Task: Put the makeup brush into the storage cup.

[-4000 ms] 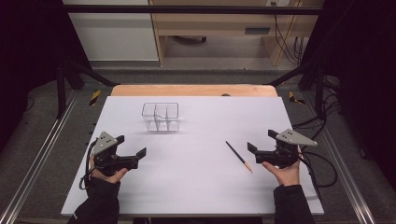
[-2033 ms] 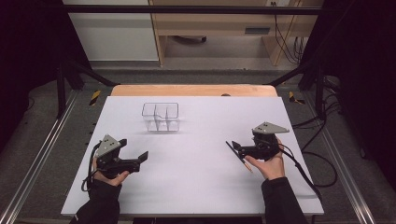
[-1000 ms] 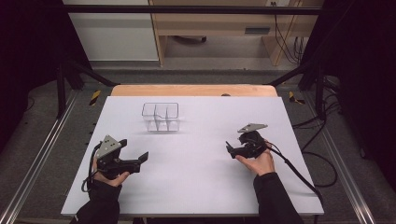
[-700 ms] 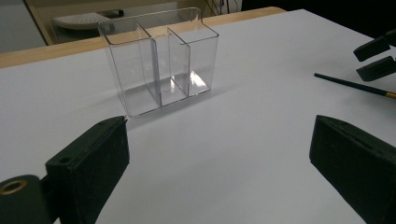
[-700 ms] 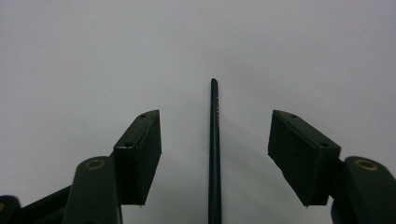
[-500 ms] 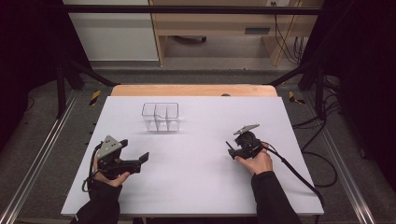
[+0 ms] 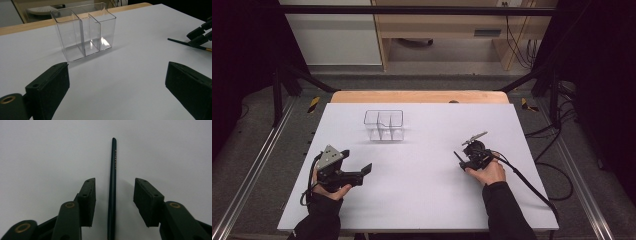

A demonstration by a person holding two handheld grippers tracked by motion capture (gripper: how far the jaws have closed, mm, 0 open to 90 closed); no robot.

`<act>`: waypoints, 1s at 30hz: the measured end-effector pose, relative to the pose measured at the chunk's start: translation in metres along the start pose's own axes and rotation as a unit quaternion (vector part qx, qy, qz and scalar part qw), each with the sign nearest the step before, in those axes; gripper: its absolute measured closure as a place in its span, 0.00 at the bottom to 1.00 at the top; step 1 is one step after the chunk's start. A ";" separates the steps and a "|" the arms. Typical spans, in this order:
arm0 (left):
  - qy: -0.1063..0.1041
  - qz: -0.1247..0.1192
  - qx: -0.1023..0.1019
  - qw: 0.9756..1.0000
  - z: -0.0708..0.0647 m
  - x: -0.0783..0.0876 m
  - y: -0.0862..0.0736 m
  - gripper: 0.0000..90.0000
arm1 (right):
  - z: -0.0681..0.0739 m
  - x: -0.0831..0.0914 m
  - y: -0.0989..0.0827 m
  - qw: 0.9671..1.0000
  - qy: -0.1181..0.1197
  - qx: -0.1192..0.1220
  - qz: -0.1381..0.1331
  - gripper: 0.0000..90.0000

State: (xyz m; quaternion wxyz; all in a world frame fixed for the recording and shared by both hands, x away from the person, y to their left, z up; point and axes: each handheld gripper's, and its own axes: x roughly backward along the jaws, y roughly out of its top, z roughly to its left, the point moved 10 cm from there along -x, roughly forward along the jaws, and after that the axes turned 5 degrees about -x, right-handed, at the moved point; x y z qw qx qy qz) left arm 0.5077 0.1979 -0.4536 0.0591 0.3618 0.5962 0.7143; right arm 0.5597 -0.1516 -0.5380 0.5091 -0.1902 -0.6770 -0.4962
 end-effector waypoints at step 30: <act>-0.003 0.006 -0.005 1.000 -0.002 -0.002 -0.002 0.06 | 0.002 -0.004 -0.004 0.999 0.027 0.006 0.032 0.93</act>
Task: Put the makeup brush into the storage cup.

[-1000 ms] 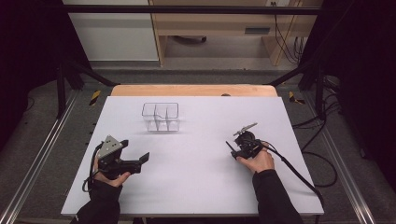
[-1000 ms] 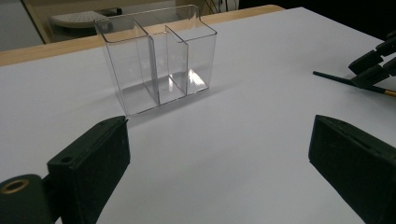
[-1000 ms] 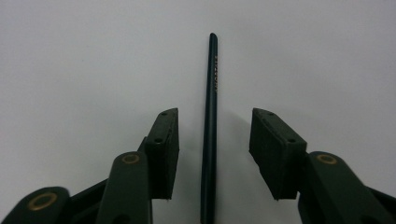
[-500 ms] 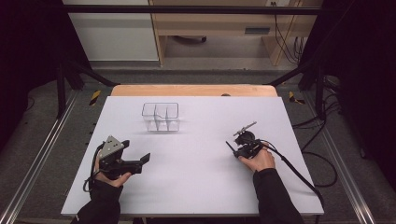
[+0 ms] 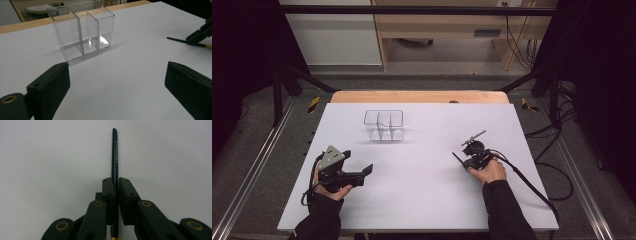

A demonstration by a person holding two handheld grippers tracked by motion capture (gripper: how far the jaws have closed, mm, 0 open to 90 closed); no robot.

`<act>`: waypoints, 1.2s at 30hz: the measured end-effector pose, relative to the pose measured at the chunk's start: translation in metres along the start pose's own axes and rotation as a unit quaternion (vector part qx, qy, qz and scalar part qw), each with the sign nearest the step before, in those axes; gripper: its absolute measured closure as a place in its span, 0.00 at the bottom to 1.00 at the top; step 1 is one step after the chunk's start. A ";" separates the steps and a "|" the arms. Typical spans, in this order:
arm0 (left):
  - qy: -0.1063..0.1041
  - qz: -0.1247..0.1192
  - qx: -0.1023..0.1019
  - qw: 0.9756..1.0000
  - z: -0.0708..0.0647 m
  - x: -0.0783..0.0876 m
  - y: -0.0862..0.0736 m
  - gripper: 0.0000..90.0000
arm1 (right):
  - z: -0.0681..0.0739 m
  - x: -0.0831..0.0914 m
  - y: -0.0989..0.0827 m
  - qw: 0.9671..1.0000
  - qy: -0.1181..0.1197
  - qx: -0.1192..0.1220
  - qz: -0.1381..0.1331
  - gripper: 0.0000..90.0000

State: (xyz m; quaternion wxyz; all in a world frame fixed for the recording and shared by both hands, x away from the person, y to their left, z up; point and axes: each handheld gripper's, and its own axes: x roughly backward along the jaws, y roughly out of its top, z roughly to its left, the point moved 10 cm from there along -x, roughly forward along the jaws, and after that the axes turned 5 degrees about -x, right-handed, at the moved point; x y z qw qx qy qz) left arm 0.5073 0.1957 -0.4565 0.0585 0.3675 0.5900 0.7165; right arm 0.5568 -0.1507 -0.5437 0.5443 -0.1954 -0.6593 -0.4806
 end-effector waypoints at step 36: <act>-0.003 0.006 -0.004 1.000 -0.002 -0.002 -0.002 0.06 | -0.003 0.011 -0.004 0.998 -0.008 0.032 0.058 0.70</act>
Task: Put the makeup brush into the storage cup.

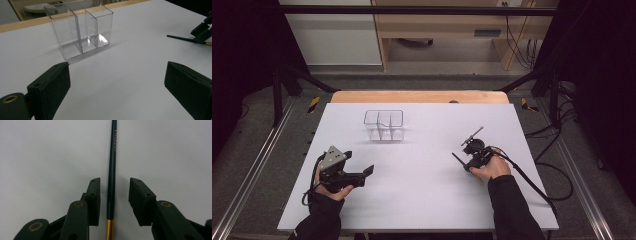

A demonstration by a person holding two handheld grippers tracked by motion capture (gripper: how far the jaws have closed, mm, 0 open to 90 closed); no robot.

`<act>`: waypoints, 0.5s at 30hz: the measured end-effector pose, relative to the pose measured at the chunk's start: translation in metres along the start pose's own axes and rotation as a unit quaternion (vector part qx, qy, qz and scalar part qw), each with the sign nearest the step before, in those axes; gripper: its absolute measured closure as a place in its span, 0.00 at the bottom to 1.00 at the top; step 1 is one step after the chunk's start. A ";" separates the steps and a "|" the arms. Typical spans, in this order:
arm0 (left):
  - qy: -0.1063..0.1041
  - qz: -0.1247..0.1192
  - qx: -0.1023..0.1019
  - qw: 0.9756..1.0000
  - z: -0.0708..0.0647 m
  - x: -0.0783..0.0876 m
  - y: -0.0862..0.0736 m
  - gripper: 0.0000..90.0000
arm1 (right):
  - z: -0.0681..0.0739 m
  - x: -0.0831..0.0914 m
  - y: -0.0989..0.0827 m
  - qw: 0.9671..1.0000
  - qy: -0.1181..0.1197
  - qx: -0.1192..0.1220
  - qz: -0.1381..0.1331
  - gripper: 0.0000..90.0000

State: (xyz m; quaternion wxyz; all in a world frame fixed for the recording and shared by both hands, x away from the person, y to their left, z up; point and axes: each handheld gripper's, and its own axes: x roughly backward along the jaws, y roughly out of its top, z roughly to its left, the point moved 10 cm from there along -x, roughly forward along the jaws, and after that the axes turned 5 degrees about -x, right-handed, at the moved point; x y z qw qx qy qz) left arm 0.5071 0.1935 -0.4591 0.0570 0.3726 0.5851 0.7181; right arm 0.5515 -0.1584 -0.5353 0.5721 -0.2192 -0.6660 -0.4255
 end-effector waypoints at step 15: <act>-0.001 0.003 -0.002 1.000 -0.001 -0.001 -0.001 0.06 | 0.003 -0.008 -0.001 1.000 0.011 -0.001 0.020 0.86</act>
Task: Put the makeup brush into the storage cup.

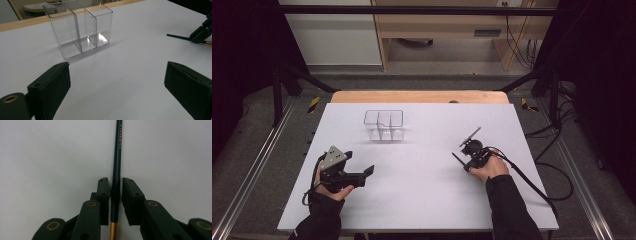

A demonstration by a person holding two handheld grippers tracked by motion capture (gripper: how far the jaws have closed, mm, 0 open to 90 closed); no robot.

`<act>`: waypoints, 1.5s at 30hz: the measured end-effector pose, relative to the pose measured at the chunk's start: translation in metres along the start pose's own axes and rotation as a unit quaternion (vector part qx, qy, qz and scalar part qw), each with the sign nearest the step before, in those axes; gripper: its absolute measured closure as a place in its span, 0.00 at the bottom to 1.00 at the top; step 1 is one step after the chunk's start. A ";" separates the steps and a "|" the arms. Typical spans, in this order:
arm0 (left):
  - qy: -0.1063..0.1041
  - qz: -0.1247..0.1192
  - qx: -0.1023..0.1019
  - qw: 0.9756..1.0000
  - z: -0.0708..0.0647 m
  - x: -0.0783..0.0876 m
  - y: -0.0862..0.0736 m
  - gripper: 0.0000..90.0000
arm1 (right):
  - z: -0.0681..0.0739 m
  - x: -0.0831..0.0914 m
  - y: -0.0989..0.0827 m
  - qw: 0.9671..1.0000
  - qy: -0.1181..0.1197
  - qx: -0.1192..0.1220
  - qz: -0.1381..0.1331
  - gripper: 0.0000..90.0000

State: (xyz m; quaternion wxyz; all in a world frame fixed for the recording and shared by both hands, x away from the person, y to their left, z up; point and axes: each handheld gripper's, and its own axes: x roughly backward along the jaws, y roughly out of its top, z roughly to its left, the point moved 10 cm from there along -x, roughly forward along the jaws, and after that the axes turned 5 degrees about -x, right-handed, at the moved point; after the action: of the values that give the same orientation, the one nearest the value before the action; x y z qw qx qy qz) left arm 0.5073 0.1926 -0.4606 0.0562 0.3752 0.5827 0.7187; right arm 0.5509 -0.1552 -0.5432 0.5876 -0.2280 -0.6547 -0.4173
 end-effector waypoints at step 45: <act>-0.003 0.010 -0.009 1.000 -0.003 -0.005 -0.002 0.06 | 0.031 0.052 0.032 0.996 0.033 0.042 -0.066 0.93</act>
State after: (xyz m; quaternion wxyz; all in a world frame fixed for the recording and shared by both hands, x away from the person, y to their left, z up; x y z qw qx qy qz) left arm 0.5083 0.1882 -0.4654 0.0539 0.3830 0.5722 0.7232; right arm 0.5472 -0.1227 -0.4831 0.5895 -0.1456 -0.6652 -0.4346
